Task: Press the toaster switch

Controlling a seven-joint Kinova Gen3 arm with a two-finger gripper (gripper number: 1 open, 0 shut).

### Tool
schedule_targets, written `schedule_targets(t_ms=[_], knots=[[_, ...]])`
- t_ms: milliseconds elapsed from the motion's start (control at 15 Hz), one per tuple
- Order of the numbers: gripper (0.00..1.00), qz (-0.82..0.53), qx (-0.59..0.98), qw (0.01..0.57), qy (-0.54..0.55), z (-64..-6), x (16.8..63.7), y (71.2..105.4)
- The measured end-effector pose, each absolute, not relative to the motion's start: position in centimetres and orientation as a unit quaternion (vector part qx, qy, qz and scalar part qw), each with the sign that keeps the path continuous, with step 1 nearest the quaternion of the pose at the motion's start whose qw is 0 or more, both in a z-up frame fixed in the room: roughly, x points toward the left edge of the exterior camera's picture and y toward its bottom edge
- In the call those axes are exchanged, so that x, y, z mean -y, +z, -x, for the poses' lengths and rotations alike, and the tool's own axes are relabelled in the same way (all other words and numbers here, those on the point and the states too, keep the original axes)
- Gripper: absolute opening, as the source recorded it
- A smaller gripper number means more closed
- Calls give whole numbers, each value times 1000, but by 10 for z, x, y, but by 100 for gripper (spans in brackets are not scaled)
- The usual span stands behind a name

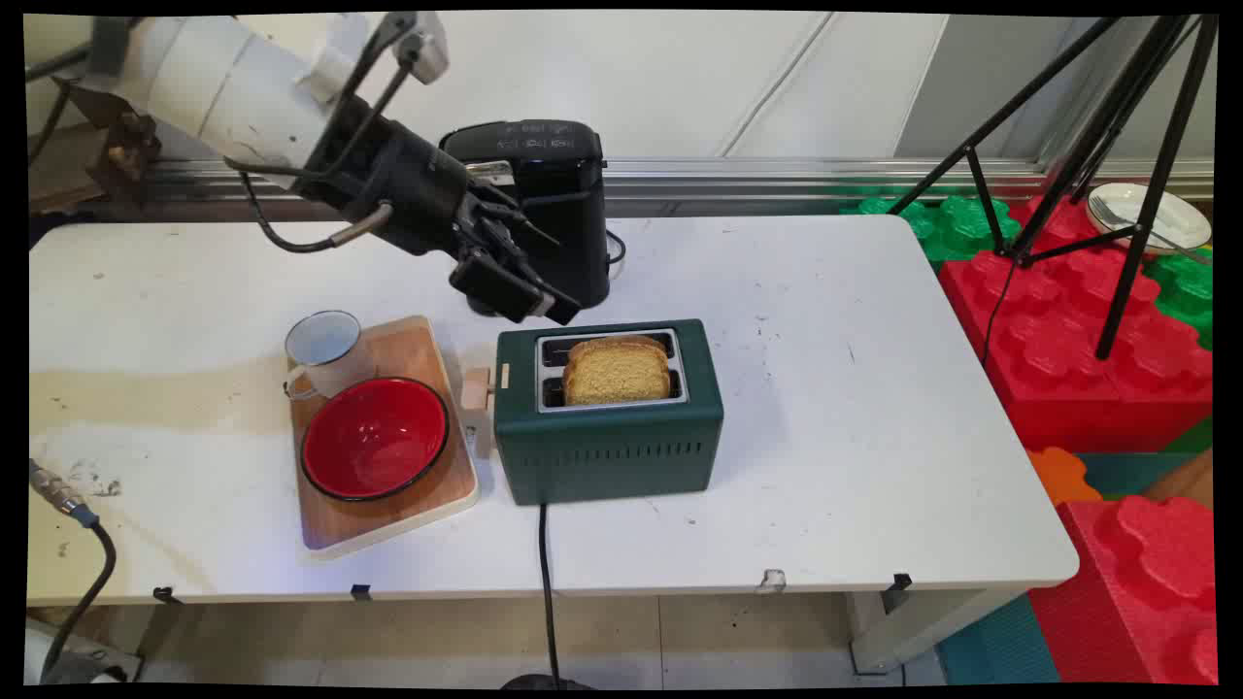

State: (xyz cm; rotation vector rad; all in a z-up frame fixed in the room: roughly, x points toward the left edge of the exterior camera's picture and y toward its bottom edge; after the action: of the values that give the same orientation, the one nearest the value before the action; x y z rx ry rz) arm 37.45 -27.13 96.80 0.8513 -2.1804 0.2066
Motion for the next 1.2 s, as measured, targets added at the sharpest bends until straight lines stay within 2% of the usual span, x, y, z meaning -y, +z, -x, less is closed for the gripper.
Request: schedule_targets(t_ms=[600,1200], knots=[[100,-332,840,419,95,-410,239,967],[100,-296,862,398,108,-446,211,942]])
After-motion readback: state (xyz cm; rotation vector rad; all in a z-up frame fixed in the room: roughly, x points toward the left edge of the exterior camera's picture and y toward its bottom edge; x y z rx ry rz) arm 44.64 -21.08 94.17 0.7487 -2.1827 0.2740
